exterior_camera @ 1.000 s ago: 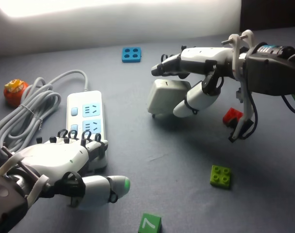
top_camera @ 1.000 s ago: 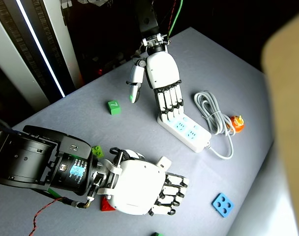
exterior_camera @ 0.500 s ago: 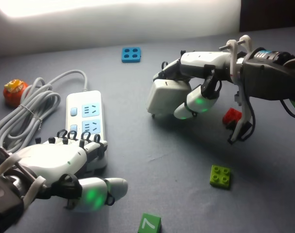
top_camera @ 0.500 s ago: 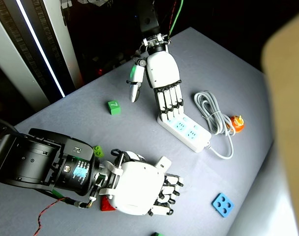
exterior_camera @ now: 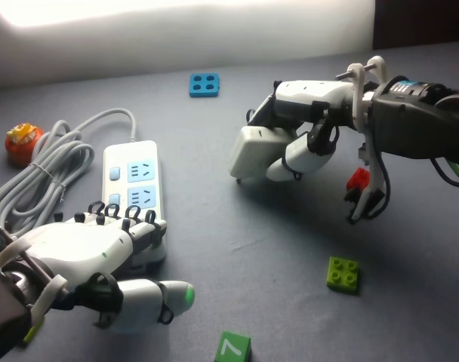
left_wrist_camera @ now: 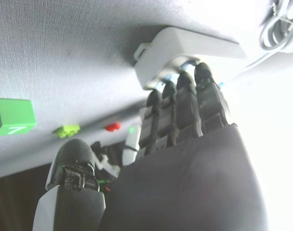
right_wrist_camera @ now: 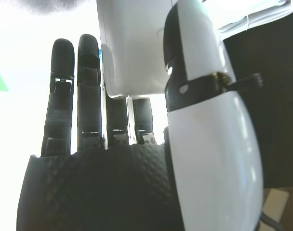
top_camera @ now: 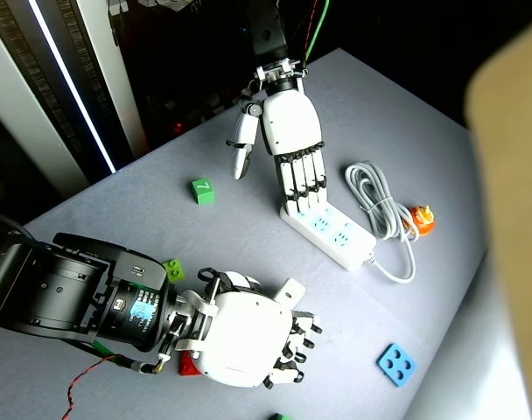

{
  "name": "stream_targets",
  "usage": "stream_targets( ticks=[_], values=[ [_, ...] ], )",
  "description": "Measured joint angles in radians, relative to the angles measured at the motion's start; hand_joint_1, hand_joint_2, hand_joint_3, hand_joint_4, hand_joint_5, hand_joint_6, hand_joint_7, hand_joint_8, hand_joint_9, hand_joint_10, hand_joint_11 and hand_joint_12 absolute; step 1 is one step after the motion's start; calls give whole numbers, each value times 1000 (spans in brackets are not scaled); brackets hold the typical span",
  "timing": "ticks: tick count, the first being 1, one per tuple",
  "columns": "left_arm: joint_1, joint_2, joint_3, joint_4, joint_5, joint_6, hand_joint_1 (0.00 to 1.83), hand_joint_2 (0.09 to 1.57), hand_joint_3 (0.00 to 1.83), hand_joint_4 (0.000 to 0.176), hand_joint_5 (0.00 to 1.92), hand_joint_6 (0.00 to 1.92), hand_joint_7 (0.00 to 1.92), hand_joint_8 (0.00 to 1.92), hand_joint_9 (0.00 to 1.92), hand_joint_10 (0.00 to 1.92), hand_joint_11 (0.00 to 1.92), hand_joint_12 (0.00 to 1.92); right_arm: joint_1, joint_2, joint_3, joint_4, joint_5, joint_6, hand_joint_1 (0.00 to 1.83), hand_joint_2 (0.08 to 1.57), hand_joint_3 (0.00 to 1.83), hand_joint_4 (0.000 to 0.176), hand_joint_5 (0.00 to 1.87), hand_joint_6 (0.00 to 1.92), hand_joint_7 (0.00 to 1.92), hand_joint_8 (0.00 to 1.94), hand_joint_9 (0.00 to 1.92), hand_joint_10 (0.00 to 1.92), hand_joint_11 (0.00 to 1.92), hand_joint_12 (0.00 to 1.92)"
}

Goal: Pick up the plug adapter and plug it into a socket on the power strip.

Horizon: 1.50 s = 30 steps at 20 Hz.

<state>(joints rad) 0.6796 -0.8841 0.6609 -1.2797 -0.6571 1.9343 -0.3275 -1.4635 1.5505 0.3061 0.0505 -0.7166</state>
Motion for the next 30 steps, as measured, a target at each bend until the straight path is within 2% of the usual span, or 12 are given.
stream_targets(
  ticks=[2,3,4,6,7,8,10,13,21,22,23,30],
  values=[
    [0,-10,0,-2,7,13,0,1239,1,0,145,6,138,3,111,4,31,117,0,-2,0,0,0,0,1273,1063,2,0,825,9,869,6,856,18,490,897],
    [-3,-12,4,-2,14,21,0,1238,1,0,139,3,133,0,105,1,23,116,0,-2,0,0,2,0,1237,1072,33,0,938,826,1057,588,1023,14,723,795],
    [-4,-14,7,0,18,26,0,1239,0,0,144,0,141,0,113,0,0,204,0,-2,2,0,4,0,1378,1073,2,0,976,944,1059,790,1044,928,891,824],
    [-4,-25,11,5,14,28,0,1237,0,0,157,1,156,1,121,0,0,239,0,-2,5,-3,4,-1,1383,1077,0,0,968,945,1020,860,1071,951,921,833],
    [-4,-27,12,5,15,29,0,1237,0,0,160,1,155,0,119,0,0,215,0,-2,5,-3,2,-1,1262,1091,0,0,993,941,1070,846,1112,518,931,801],
    [-6,-29,12,4,13,32,0,1236,0,0,156,0,151,0,118,0,0,209,0,-2,5,-3,3,-1,1246,1071,0,11,1035,879,1131,756,1190,308,966,768],
    [-6,-29,14,5,14,33,0,1236,0,0,139,0,134,0,107,1,0,171,0,2,5,-3,5,-6,1236,1080,1,18,1021,895,1106,813,1266,124,978,746],
    [-7,-30,14,4,17,33,0,1236,0,0,156,7,150,6,116,4,0,177,1,10,0,1,5,-53,1241,1078,1,0,997,923,1142,766,1305,58,979,748],
    [-13,-29,20,2,30,36,0,1239,2,0,130,1,131,2,97,1,0,130,69,109,-109,-3,-59,-333,1246,1073,0,0,999,916,1163,730,1304,26,986,727],
    [-13,-29,23,4,35,39,0,1238,0,0,149,0,147,0,115,0,0,172,83,116,-122,-2,-82,-360,1362,1047,22,0,993,898,1133,710,1153,693,987,722],
    [-13,-29,24,5,40,42,0,1240,0,0,170,2,162,2,128,2,0,224,101,120,-129,0,-109,-383,1387,1068,0,0,948,953,1085,781,1093,897,975,748],
    [-16,-10,31,6,87,63,0,1237,0,0,159,2,155,2,116,1,0,197,225,171,-153,-52,-169,-505,1387,1069,1,0,931,963,1104,757,1074,933,963,764]
  ],
)
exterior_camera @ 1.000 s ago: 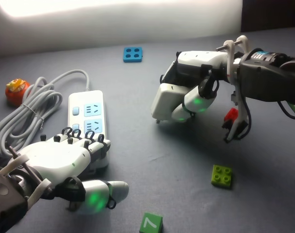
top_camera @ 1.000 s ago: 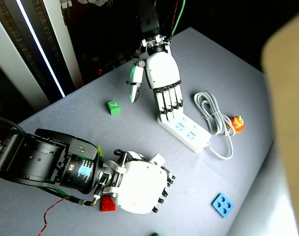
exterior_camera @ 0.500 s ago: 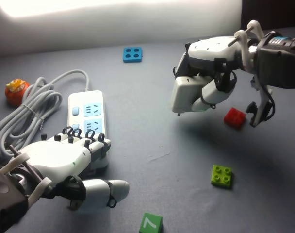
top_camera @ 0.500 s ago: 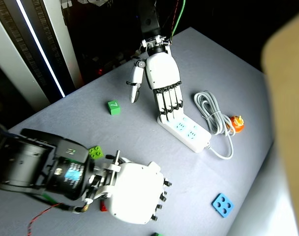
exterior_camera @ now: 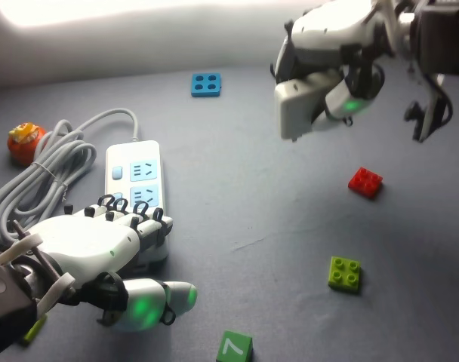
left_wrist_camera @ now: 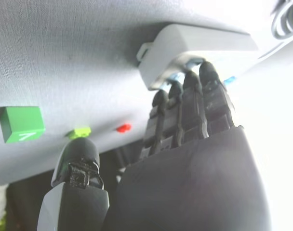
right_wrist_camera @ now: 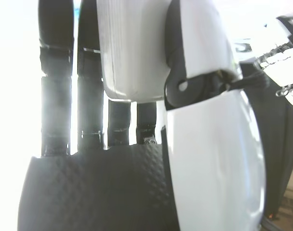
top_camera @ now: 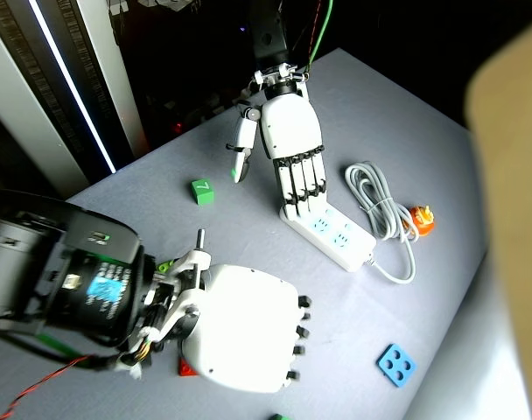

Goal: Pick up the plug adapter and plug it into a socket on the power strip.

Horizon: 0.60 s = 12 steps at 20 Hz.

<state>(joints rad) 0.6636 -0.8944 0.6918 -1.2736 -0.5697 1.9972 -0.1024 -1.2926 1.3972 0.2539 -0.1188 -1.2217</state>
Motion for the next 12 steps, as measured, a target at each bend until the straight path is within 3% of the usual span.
stream_targets(
  ticks=[7,10,11,12],
  values=[
    [-1,2,0,-26,6,3,0,1233,0,0,157,2,150,0,117,1,0,200,38,38,-128,-83,-40,1,1389,1064,0,0,951,946,1107,751,1086,905,968,758],
    [-1,2,0,-28,6,3,0,1232,0,0,119,0,119,0,91,1,0,143,44,21,-138,-193,-82,2,1387,1073,1,0,921,983,1088,778,1078,929,960,772],
    [-1,4,0,-51,10,-2,0,1233,0,0,124,3,123,3,93,3,0,139,56,-5,-138,-328,-128,73,1386,1074,1,0,921,985,1082,789,1074,934,959,776],
    [-1,6,0,-53,13,-5,0,1233,0,0,124,3,123,3,93,3,0,139,60,-10,-137,-329,-129,80,1386,1074,1,0,921,985,1082,789,1074,934,959,776]
  ],
)
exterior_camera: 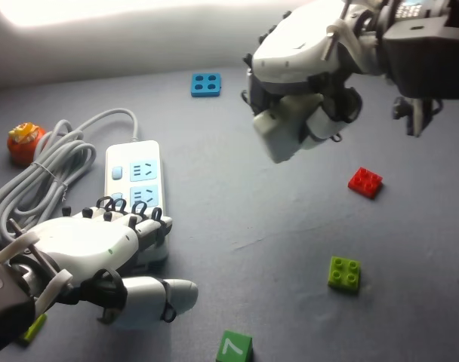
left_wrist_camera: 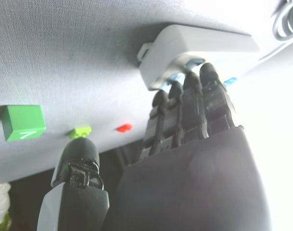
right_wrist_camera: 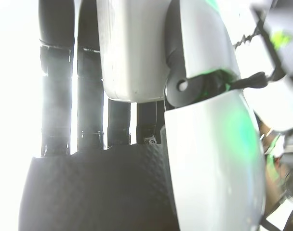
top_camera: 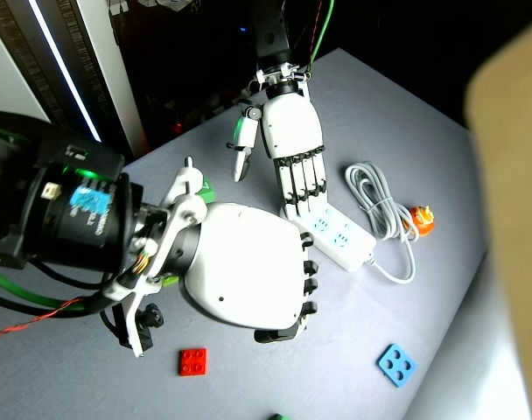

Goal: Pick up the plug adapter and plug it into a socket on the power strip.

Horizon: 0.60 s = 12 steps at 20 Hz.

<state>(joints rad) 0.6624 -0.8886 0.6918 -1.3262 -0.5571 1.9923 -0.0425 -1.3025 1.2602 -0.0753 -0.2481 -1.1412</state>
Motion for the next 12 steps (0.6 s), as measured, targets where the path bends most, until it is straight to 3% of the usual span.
stream_targets(
  ticks=[3,6,8,10,12],
  values=[
    [2,0,0,0,0,-16,0,1237,2,0,136,7,128,4,94,3,0,141,13,-31,4,-438,-37,506,1388,1071,0,0,916,967,1099,773,1088,917,966,779],
    [2,1,0,-1,-3,-27,0,1235,0,0,134,5,129,4,95,5,8,113,13,-44,7,-858,-93,1096,1385,1081,0,0,874,1009,1089,788,1075,945,966,785],
    [5,1,0,0,-5,-30,0,1236,1,0,139,2,147,2,111,1,0,170,13,-68,8,-1100,-159,1391,1386,1081,0,0,869,1012,1087,788,1080,945,970,787],
    [5,1,0,0,-5,-30,0,1235,0,0,128,2,127,1,93,1,0,144,14,-100,6,-1228,-211,1507,1388,1074,0,0,886,994,1106,755,1092,923,980,780],
    [5,1,0,0,-5,-30,0,1236,0,0,149,0,144,2,115,2,0,195,14,-143,7,-1220,-251,1489,1389,1068,0,0,916,965,1111,751,1094,907,977,778]
  ],
)
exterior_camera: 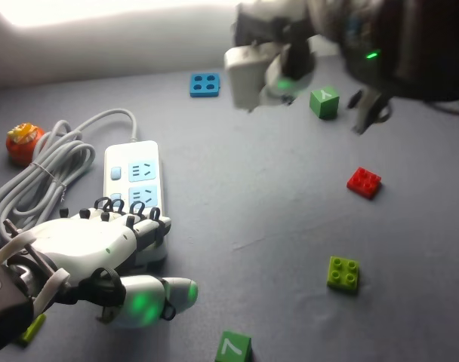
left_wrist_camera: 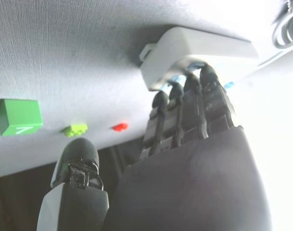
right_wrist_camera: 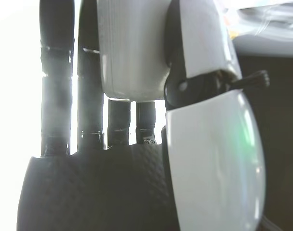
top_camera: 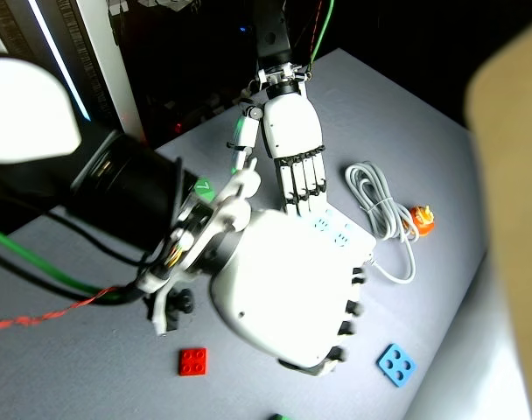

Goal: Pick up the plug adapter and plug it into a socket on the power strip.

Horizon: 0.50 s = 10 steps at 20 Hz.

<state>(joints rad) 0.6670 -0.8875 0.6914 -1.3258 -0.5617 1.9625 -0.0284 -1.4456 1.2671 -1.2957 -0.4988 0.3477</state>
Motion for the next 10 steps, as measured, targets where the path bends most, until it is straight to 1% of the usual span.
stream_targets(
  ticks=[1,4,6,8,10],
  values=[
    [0,0,0,0,0,0,0,1237,0,0,141,1,144,0,114,0,0,179,-2,-22,3,2,-3,-5,1389,1067,0,0,919,966,1112,745,1094,907,981,779],
    [0,0,0,0,0,1,0,1234,0,0,146,3,150,2,114,1,0,180,-2,-85,34,-12,11,49,1387,1071,1,0,920,969,1099,770,1080,924,967,787],
    [0,0,0,0,0,1,0,1237,0,0,144,1,141,0,106,0,0,169,-13,-132,79,-12,8,101,1387,1071,0,0,929,968,1099,764,1072,939,967,792],
    [0,0,0,0,1,1,0,1237,0,0,144,0,144,1,108,1,0,182,-23,-164,118,-13,8,118,1388,1068,0,0,932,965,1106,743,1087,918,971,790],
    [0,0,0,0,1,4,0,1235,0,0,147,1,154,3,118,3,0,205,-27,-184,149,-48,20,165,1387,1071,0,0,925,980,1097,755,1081,926,961,787]
  ],
)
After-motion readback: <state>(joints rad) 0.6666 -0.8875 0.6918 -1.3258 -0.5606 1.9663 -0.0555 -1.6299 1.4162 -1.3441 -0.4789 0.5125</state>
